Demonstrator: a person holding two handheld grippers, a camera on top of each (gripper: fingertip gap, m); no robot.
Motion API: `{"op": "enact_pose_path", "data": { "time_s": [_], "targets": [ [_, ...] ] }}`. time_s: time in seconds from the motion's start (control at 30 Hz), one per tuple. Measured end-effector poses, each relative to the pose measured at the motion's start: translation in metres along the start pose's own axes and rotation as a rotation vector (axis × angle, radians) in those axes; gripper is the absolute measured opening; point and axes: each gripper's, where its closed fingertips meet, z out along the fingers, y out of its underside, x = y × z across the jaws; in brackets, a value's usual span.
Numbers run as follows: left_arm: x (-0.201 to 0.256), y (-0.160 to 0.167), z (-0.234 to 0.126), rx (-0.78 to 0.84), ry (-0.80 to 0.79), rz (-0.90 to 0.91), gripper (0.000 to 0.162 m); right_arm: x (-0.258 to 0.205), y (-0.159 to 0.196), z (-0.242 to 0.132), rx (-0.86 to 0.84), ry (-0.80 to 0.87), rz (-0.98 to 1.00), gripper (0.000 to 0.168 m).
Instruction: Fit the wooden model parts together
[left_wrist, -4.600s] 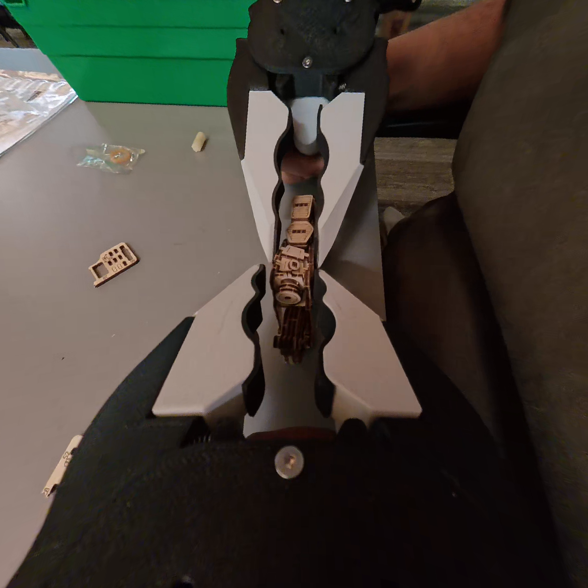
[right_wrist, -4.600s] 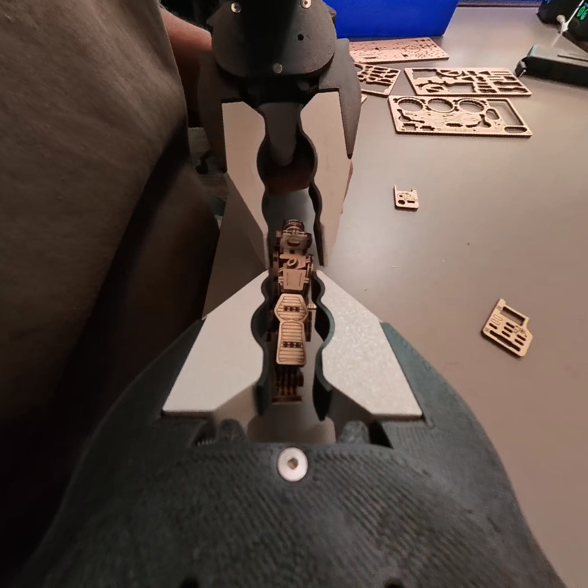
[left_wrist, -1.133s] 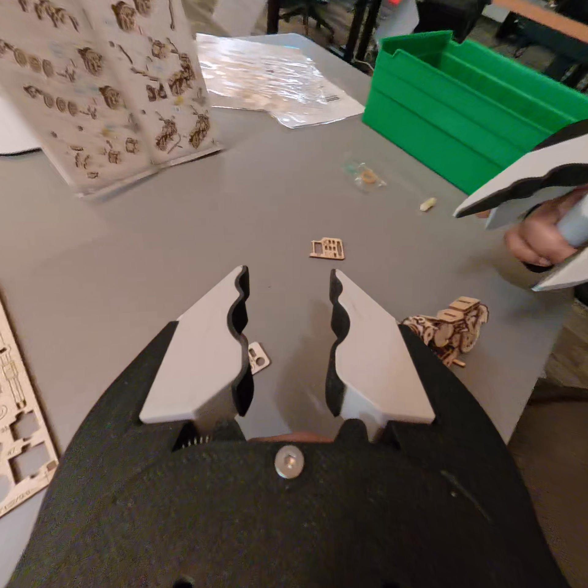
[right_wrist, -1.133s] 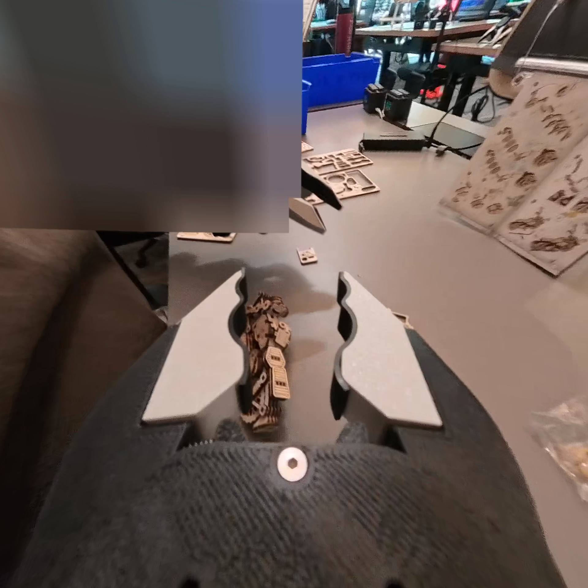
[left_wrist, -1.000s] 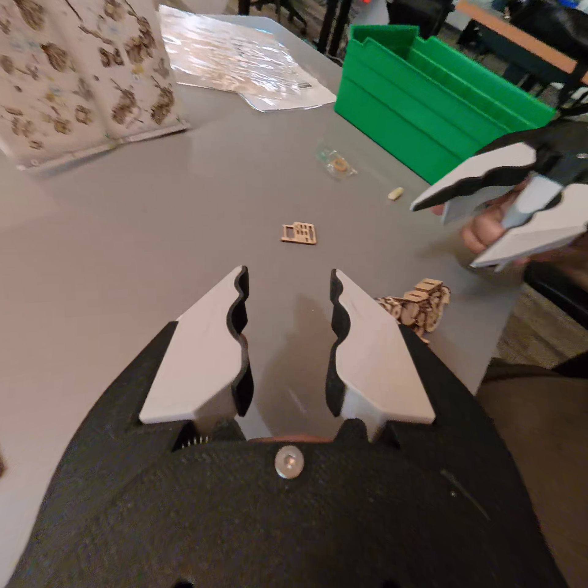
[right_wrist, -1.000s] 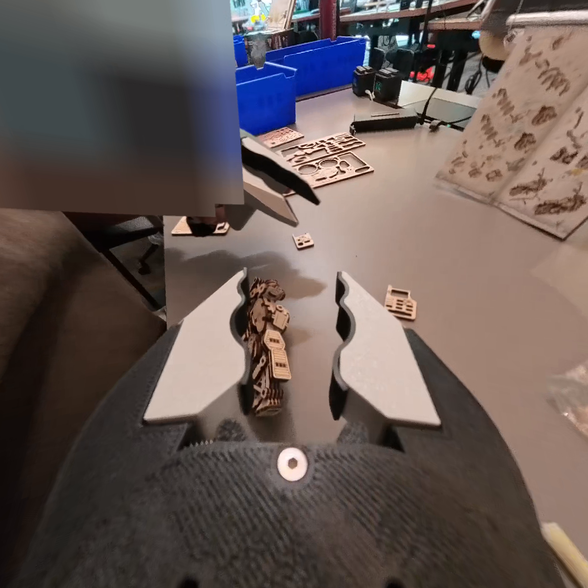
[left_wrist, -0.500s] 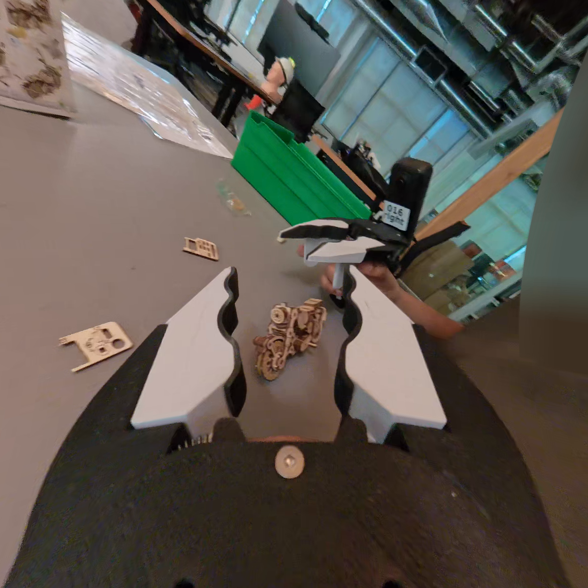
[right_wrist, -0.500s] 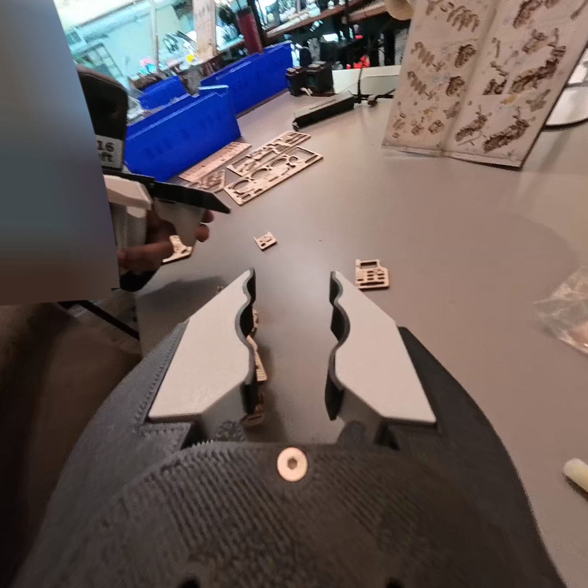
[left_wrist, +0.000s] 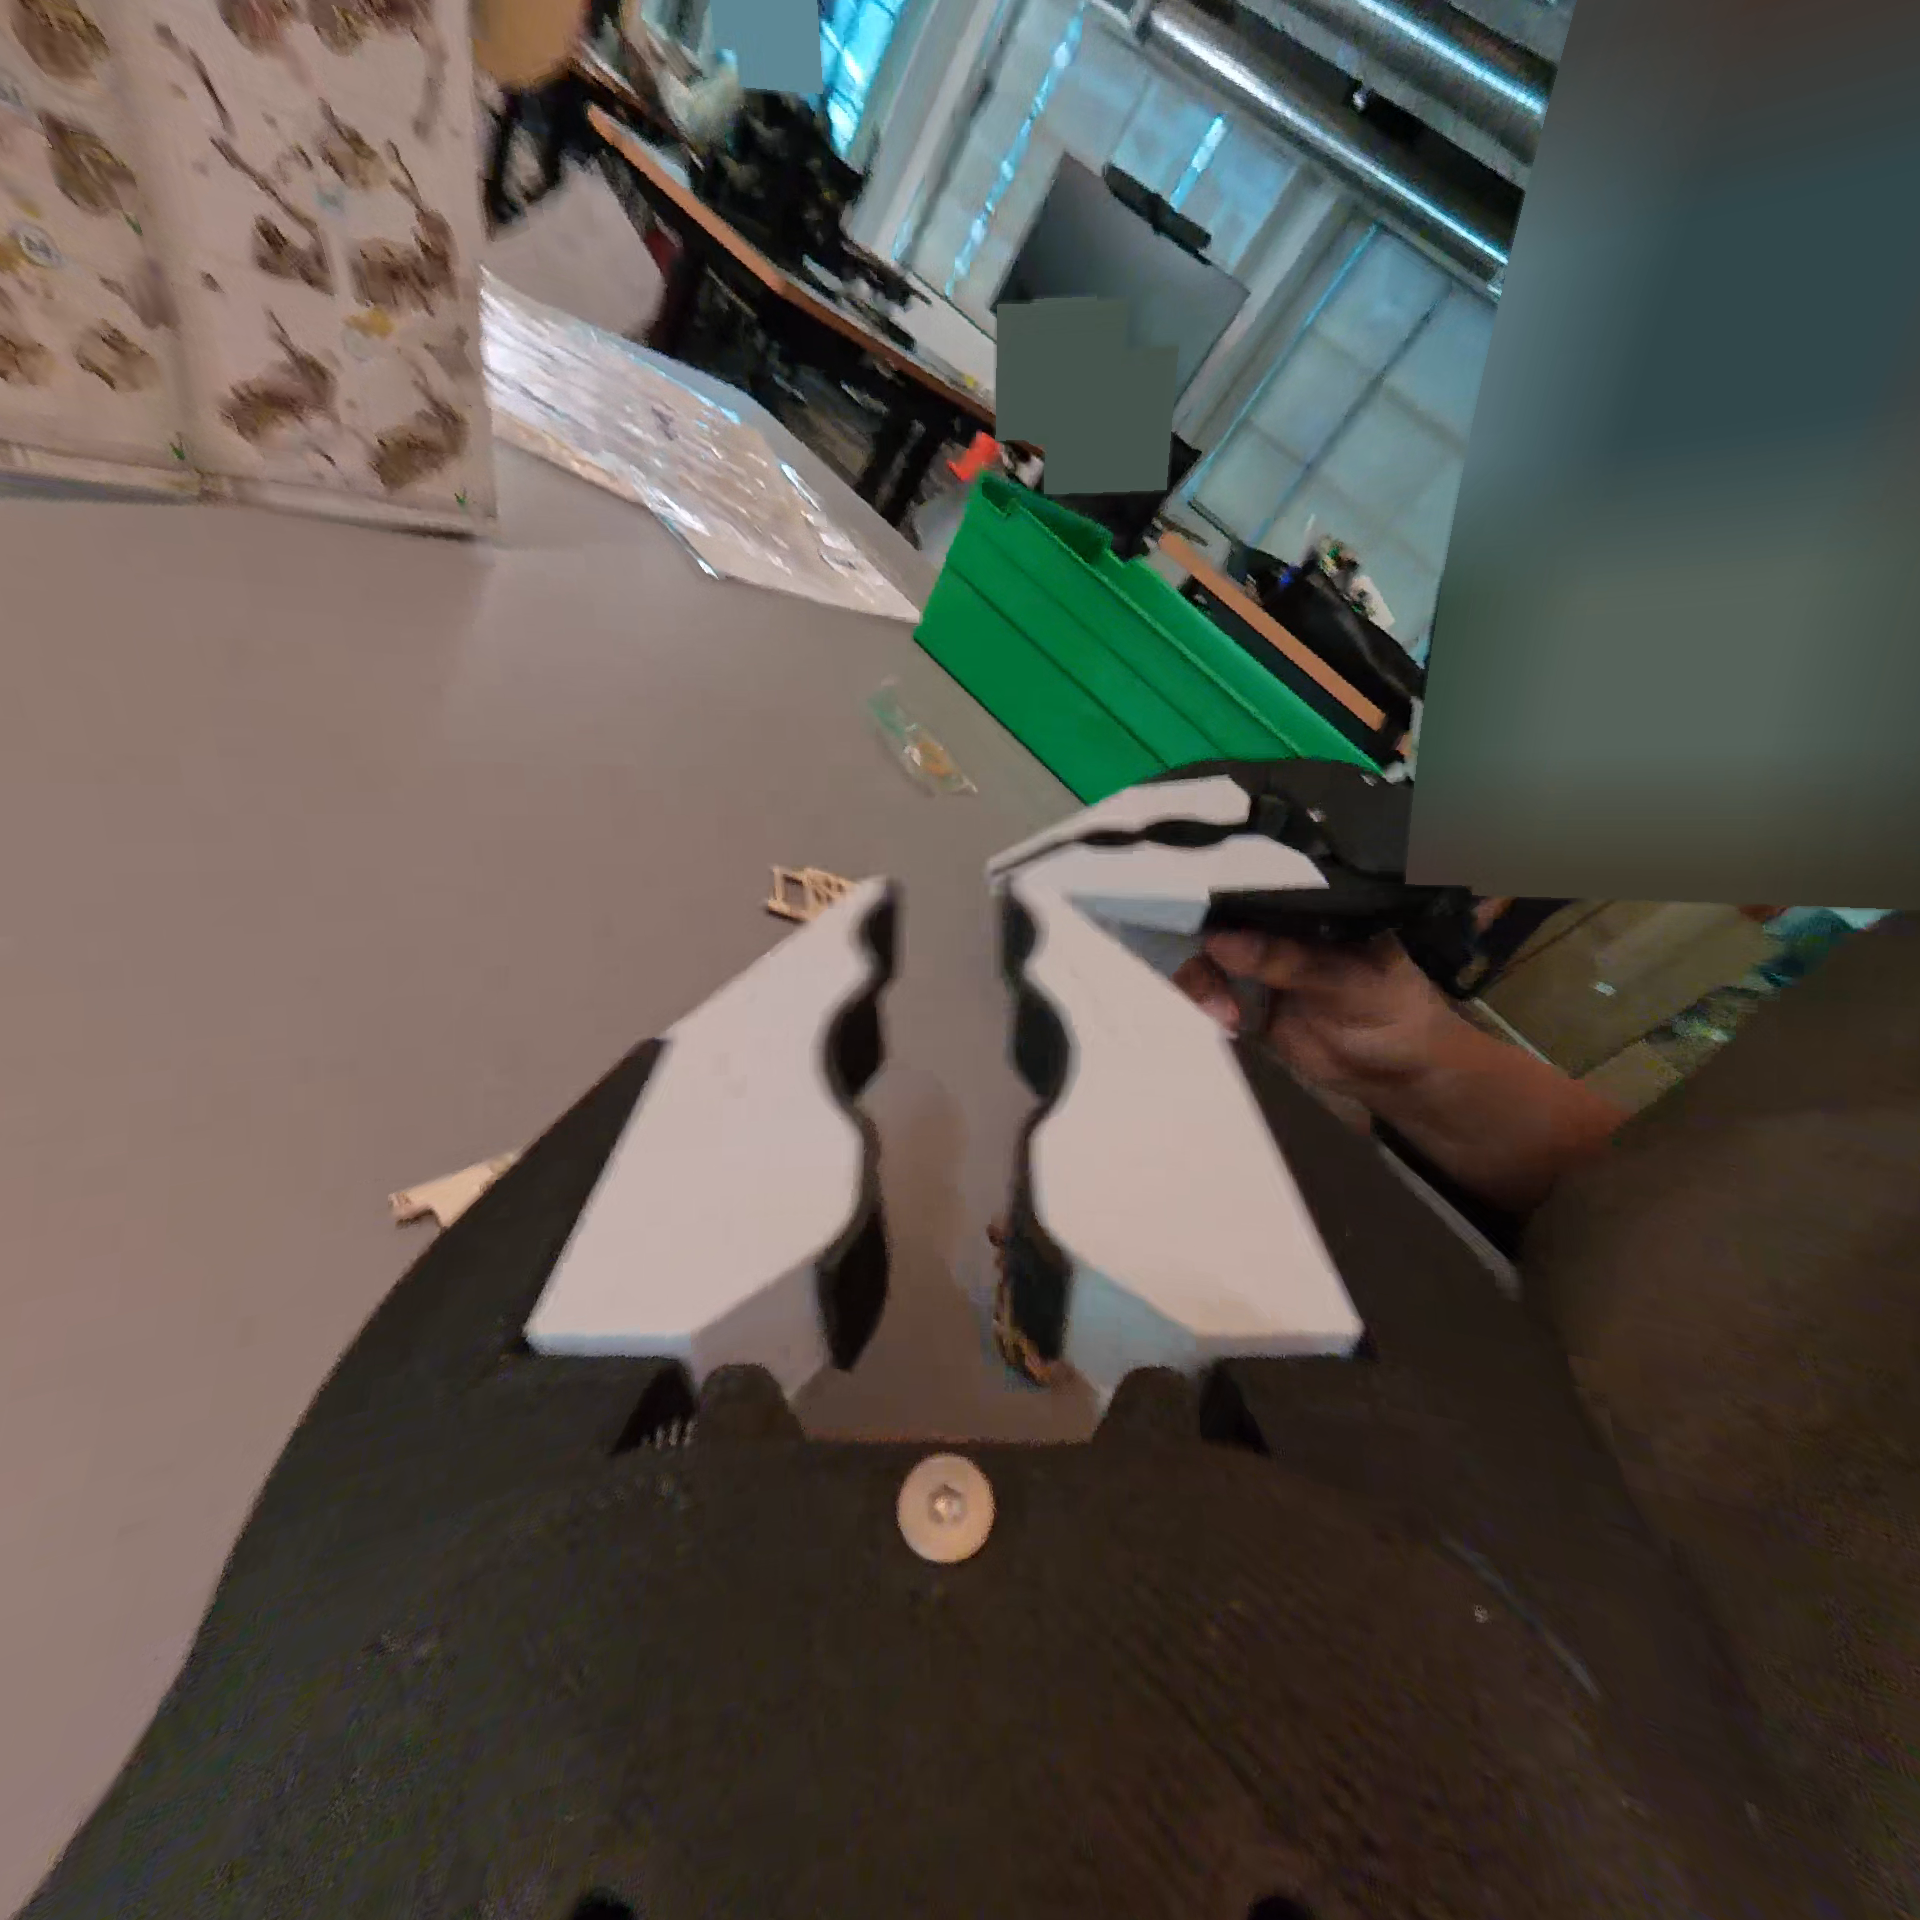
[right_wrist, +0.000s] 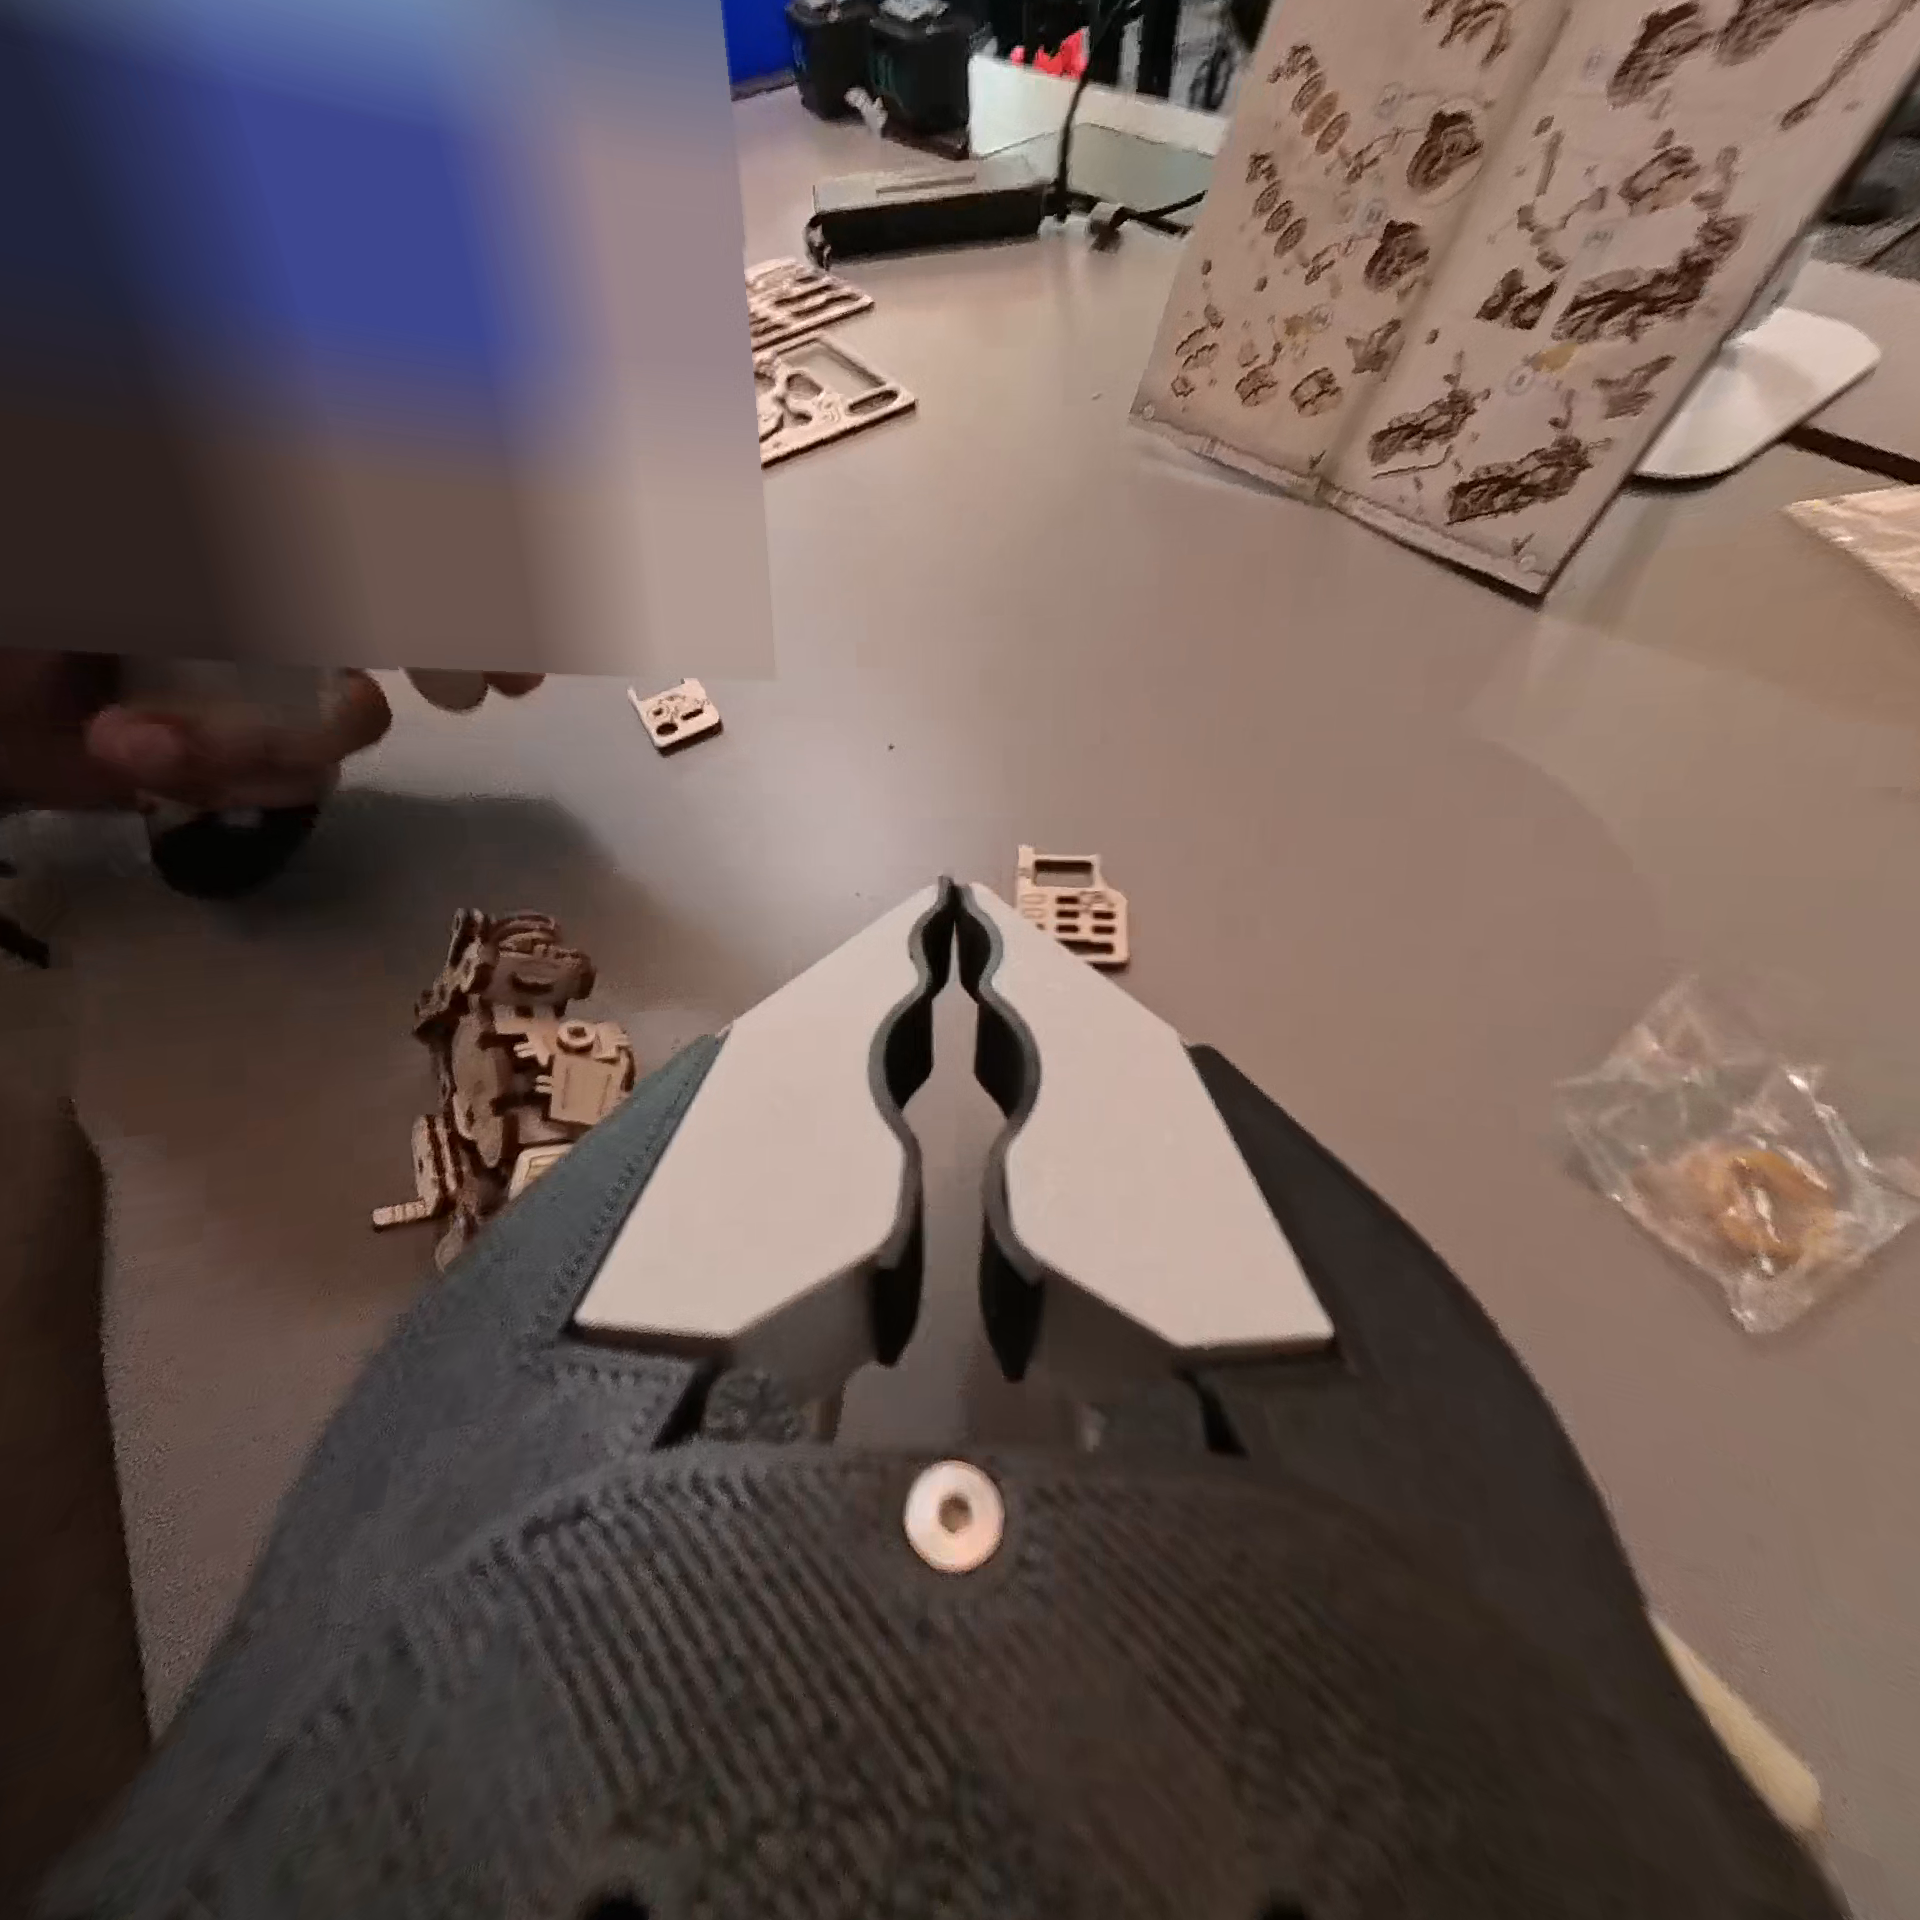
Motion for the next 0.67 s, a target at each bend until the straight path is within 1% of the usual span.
{"op": "enact_pose_path", "data": {
  "time_s": [0.03,0.07,0.1,0.13,0.27,0.33,0.43,0.57,0.67],
  "targets": [
    [-0.006,-0.009,0.001,0.050,-0.052,0.024,0.000,-0.002,0.001,0.004,-0.013,-0.014,-0.005,0.000],
    [-0.016,-0.019,0.002,0.106,-0.133,0.035,0.000,-0.002,0.000,0.007,-0.016,-0.017,0.000,0.000],
    [-0.024,-0.024,0.003,0.127,-0.200,0.048,0.000,0.001,-0.002,0.010,-0.015,-0.012,0.011,0.000],
    [-0.028,-0.025,0.007,0.116,-0.227,0.067,0.000,0.002,-0.004,0.012,-0.015,-0.016,0.027,0.000],
    [-0.041,-0.012,0.021,0.022,-0.299,0.132,0.000,0.012,0.000,0.017,-0.039,-0.021,0.094,0.000],
    [-0.042,-0.009,0.025,0.001,-0.286,0.123,0.000,0.025,0.006,0.015,-0.069,0.032,0.072,0.000],
    [-0.049,-0.006,0.026,-0.025,-0.310,0.084,0.000,0.058,0.017,0.000,-0.126,0.185,0.024,0.000],
    [-0.060,-0.004,0.024,-0.034,-0.372,0.041,0.000,0.073,0.021,-0.007,-0.102,0.207,0.143,0.000],
    [-0.063,-0.004,0.023,-0.038,-0.401,0.043,0.000,0.080,0.030,-0.003,-0.163,0.259,0.155,0.000]
  ]
}}
